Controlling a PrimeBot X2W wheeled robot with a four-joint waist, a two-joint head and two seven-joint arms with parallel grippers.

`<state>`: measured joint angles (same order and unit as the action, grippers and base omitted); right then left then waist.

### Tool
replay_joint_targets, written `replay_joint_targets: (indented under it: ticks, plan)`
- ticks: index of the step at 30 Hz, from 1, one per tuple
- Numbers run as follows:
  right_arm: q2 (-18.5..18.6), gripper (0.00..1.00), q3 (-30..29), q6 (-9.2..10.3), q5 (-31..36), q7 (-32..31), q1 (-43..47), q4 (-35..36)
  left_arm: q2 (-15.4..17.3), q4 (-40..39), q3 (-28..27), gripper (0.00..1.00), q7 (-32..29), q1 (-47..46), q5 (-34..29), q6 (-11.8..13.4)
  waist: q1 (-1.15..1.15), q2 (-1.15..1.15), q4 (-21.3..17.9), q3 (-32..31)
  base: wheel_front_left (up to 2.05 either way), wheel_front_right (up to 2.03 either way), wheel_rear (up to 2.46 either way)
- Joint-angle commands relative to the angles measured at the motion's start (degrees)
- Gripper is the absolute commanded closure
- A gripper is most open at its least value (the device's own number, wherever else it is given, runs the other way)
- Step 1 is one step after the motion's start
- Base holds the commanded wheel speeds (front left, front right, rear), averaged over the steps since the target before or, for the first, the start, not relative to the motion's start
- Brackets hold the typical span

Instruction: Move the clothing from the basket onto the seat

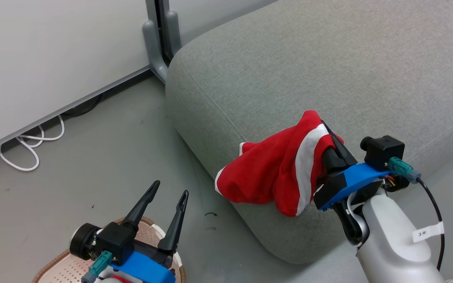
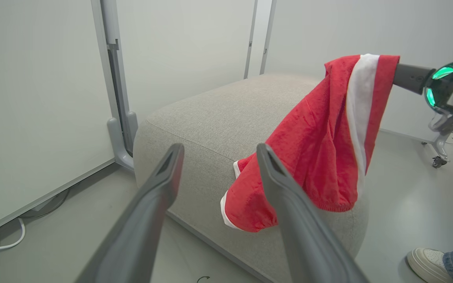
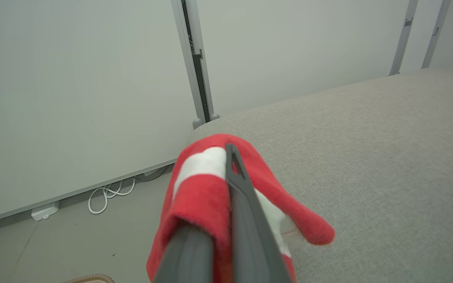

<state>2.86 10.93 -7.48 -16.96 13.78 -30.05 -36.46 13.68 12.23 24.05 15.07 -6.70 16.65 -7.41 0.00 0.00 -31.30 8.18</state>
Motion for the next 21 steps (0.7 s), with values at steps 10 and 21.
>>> replay_joint_targets:
  ticks: [10, 21]
  plan:
    - [0.17, 1.0, -3.44, -0.03, -2.7, -1.61, -11.05, -3.75, 0.69, -1.87, -1.84, 0.0, 0.16, -0.22, -1.24, -0.06, 0.0, 0.0, 0.72, 3.62, 0.0, 0.0, 0.0]
    - [7.81, 1.0, -14.4, -0.03, -8.92, -1.79, -30.71, -8.24, 3.88, -7.41, 0.03, 0.0, 0.16, -5.7, -4.52, -0.07, 0.0, 0.0, 5.59, 16.24, 0.0, 0.0, 0.0]
